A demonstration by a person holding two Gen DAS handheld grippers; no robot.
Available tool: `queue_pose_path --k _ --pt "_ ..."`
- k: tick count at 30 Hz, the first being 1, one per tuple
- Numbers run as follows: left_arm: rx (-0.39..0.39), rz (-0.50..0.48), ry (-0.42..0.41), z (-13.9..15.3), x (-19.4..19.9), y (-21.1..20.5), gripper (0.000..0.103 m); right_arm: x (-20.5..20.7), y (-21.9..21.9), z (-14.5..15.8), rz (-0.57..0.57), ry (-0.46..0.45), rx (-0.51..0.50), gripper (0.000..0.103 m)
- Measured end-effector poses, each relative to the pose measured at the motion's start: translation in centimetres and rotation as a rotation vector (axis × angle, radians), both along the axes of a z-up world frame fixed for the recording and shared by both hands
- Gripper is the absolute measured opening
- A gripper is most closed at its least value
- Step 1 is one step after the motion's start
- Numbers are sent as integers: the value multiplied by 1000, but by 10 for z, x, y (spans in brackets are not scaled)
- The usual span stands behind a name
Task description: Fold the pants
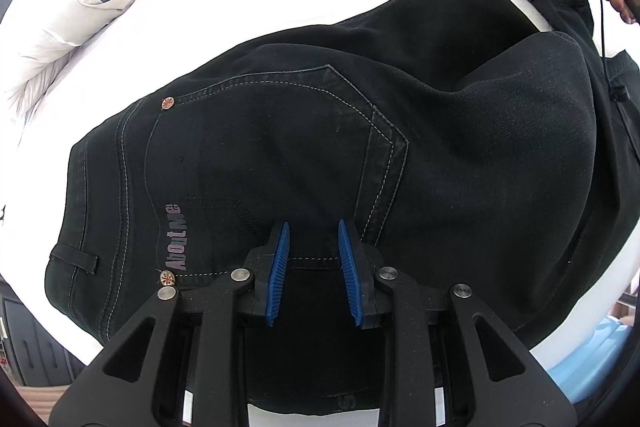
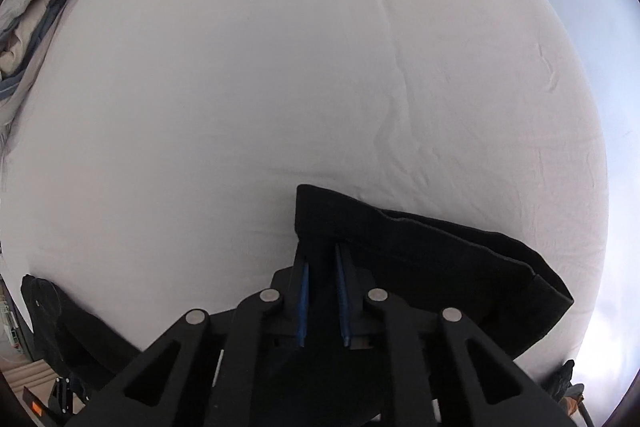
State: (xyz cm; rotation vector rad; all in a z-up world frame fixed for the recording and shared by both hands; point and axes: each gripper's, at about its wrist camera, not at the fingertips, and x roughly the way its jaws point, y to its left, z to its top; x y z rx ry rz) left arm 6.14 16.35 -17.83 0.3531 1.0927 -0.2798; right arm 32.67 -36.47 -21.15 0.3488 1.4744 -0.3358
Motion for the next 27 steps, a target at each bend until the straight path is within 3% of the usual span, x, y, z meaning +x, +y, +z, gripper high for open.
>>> queue_pose_path --k 7,12,14,16,18,20,21,22,25,26,27 --pt "0 11 7 -2 -3 3 25 -48 -23 79 -25 -293 40 3" --pt "-13 35 17 1 -3 7 25 -170 -26 159 -115 -619 103 3" --pt "-13 41 23 3 -2 7 25 -238 -25 169 -167 -752 78 3" --pt "-13 48 32 5 0 8 25 -284 -32 159 -240 -837 79 3" --pt "-15 61 42 6 3 9 25 -329 -40 121 -386 -749 69 11" --pt "-18 76 48 9 5 10 25 -353 -59 57 -454 -498 140 11" --pt "-17 82 50 9 7 10 25 -361 -61 40 -492 -446 179 8" --pt "-12 87 51 10 8 9 25 -377 -65 29 -548 -477 242 5" --pt "11 101 53 11 12 6 25 -378 -68 40 -516 -512 209 9" --pt "17 105 54 11 13 4 25 -376 -72 47 -511 -545 216 19" --pt "23 108 55 11 16 3 25 -377 -75 52 -516 -569 221 35"
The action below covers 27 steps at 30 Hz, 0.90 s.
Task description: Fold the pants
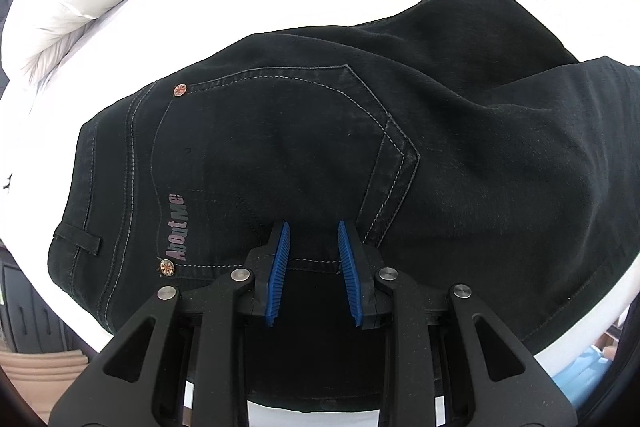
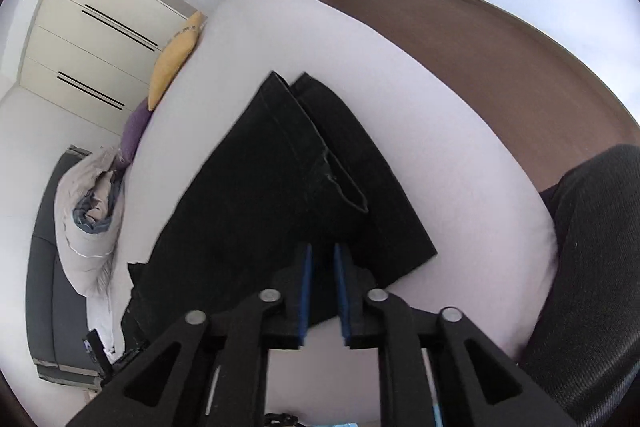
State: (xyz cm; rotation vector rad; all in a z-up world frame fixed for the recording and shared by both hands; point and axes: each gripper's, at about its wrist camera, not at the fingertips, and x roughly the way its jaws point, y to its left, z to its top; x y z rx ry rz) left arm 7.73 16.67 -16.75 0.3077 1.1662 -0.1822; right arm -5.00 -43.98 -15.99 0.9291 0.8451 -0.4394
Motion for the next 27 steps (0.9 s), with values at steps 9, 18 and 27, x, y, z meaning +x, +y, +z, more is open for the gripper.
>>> queue_pose_path --k 9,18,27 --pt "2 19 12 -6 14 -7 25 16 -45 34 72 -123 8 50" --pt "7 22 10 -11 14 -10 25 49 -53 -10 240 -34 141 47" --pt "11 22 9 -11 12 -12 25 54 -52 -19 368 -23 246 47"
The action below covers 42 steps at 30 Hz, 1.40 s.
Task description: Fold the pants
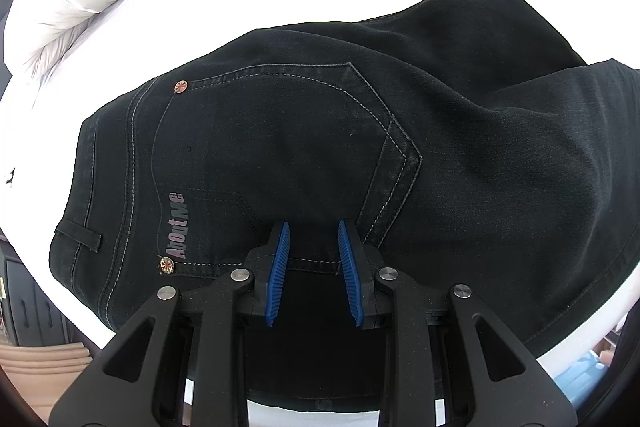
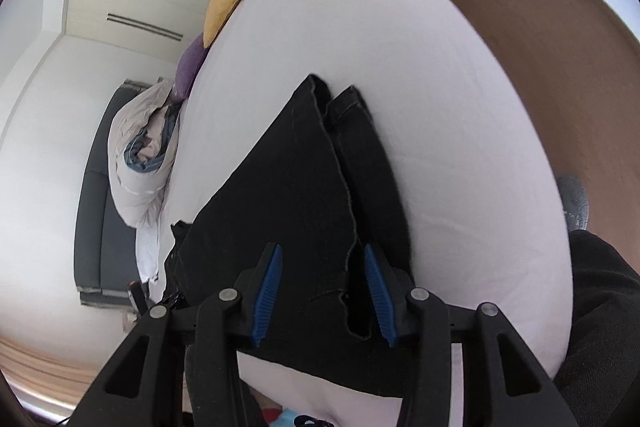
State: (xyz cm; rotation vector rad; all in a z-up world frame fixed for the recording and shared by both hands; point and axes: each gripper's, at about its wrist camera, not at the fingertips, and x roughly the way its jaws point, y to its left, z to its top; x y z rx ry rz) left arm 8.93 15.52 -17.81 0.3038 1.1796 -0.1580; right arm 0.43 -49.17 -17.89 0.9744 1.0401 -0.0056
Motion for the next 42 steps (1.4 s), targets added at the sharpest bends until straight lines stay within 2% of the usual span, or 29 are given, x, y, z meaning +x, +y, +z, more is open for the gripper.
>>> queue_pose_path --k 2,4,6,9,11,13,17,19,21,23,24,25,27,28,30,32,34,35,36,39,41,42 --pt "1 0 0 0 -1 0 25 6 -3 -4 18 5 34 47" --pt "2 1 -1 0 -1 0 25 12 -10 -11 11 -10 126 46" --pt "3 -2 1 0 -1 1 25 19 -13 -19 9 2 168 28" --pt "-3 -2 7 0 0 2 25 31 1 -17 73 28 91 14" --pt "-6 1 9 1 0 3 25 36 12 -6 94 19 19 10" --pt "-5 0 10 2 1 5 25 33 19 17 70 -41 4 9" --pt "-10 -4 15 2 2 6 25 6 31 76 12 -147 -25 8" --pt "-14 -3 17 2 3 8 25 -11 35 92 -9 -170 -50 8" --pt "-13 -3 17 3 4 8 25 -27 34 81 -32 -131 -69 7" --pt "-10 -4 16 2 4 7 25 -35 29 38 -32 22 -107 8" --pt "-8 -7 15 3 4 7 25 -42 23 8 -68 129 -105 4" --pt "-5 -9 16 3 4 7 25 -49 16 -7 -113 117 -33 4" --pt "-2 -16 18 4 3 6 25 -60 10 -8 -187 67 61 10" --pt "-3 -14 20 4 4 6 25 -60 10 -2 -187 45 51 11" --pt "2 -14 27 4 5 4 25 -56 14 9 -133 31 3 22" --pt "20 -12 30 6 7 1 25 -55 11 15 -125 24 -4 25" --pt "52 -18 21 7 6 -5 25 -50 5 22 -133 -20 14 37" --pt "67 -26 15 6 5 -7 25 -48 1 25 -134 -28 9 51" --pt "74 -30 12 5 5 -9 25 -43 -2 28 -131 -36 3 60" --pt "55 -19 19 5 6 -7 25 -19 -14 26 -99 -68 11 60" --pt "36 -14 25 6 7 -4 25 -7 -23 18 -94 -79 74 59" --pt "33 -13 27 6 7 -4 25 -1 -27 13 -93 -80 96 51"
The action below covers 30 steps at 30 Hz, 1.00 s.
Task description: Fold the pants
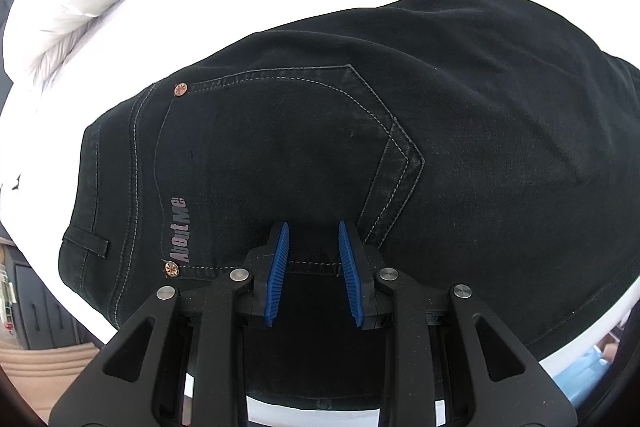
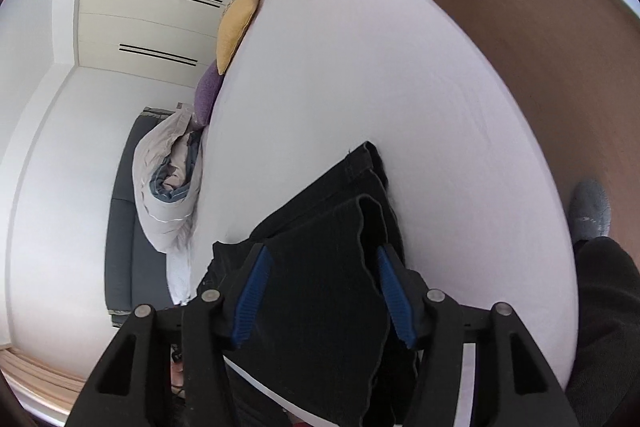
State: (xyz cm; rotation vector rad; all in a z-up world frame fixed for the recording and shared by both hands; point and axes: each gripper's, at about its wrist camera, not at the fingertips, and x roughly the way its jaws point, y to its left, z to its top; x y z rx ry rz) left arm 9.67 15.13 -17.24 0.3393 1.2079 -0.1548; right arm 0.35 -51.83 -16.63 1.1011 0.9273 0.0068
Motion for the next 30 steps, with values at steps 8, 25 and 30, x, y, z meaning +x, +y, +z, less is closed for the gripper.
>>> queue_pose_path --k 8,25,30 --pt "5 2 4 -1 4 5 25 18 1 10 16 -52 -123 4" --pt "-10 34 -26 1 -2 11 25 -25 -3 12 -44 -16 -71 74" --pt "-7 33 -27 1 -2 7 25 -51 24 25 113 -43 -81 74"
